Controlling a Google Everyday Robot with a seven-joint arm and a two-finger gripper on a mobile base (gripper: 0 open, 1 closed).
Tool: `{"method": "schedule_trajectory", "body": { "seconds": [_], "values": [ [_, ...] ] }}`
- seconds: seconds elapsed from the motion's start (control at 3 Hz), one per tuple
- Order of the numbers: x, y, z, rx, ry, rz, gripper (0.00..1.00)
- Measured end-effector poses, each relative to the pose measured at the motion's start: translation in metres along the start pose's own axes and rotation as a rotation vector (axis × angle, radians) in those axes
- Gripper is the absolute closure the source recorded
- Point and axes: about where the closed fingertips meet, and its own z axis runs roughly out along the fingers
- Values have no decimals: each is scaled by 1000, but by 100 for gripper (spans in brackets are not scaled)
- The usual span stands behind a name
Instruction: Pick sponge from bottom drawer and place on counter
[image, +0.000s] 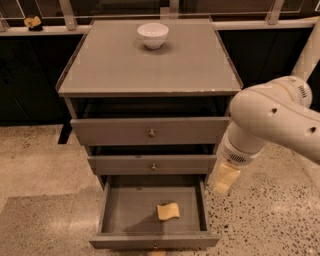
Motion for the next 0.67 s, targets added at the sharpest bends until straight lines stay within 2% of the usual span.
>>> {"method": "schedule_trajectory", "body": {
  "seconds": [0.33, 0.67],
  "values": [
    [7, -6, 54, -69, 28, 33, 0],
    [8, -6, 54, -69, 28, 33, 0]
  ]
}}
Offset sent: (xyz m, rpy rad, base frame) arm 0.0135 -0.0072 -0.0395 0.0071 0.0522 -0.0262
